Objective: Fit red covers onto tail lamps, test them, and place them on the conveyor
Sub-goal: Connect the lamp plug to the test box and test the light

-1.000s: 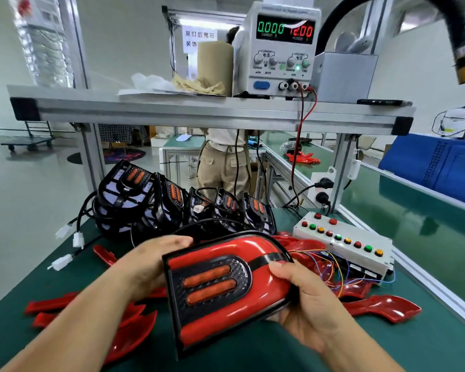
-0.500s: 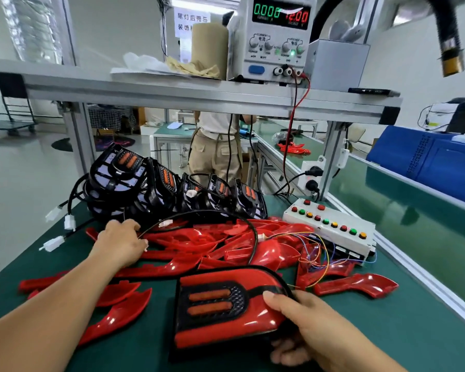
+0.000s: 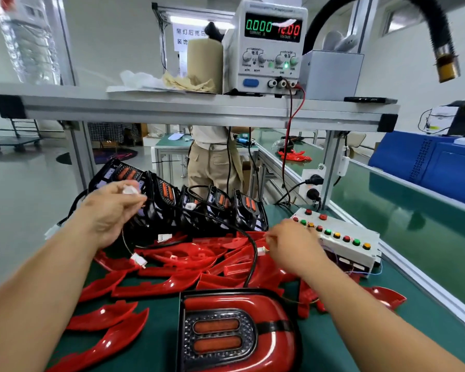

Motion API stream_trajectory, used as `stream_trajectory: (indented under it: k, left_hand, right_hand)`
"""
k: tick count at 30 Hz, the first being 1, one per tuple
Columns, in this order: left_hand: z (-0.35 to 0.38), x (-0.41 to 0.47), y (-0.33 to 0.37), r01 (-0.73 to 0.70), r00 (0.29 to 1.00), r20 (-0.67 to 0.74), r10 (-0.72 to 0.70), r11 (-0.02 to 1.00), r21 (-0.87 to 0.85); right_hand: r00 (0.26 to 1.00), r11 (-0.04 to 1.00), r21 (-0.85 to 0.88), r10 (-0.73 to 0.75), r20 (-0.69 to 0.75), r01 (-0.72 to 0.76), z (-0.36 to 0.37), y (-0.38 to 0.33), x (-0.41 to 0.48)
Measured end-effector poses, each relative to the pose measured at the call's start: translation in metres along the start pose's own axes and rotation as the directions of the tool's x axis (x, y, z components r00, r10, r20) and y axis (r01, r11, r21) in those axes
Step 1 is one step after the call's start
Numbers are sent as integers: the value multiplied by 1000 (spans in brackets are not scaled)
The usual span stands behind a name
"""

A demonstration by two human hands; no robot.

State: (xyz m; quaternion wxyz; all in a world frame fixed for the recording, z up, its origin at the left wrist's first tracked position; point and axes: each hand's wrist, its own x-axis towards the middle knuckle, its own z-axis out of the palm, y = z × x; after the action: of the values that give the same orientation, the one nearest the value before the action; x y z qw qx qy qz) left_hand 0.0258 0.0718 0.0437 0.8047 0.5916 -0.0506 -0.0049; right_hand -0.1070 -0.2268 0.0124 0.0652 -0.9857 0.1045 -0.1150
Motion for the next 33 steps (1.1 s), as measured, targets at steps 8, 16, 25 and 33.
stream_trajectory:
  k: [8, 16, 25, 33]
  left_hand:
    - [51, -20, 11, -455, 882, -78, 465, 883, 117]
    - [90, -27, 2, -644, 763, 403, 505, 653, 399]
    - [108, -43, -24, -656, 731, 575, 366, 607, 447]
    - [124, -46, -33, -667, 719, 678, 156, 431, 608]
  right_hand:
    - [986, 987, -102, 137, 97, -127, 31, -4, 27]
    - [998, 994, 82, 69, -9, -68, 4, 11, 19]
    - [910, 854, 440, -86, -405, 277, -9, 19, -4]
    - [891, 853, 384, -184, -416, 355, 1, 20, -10]
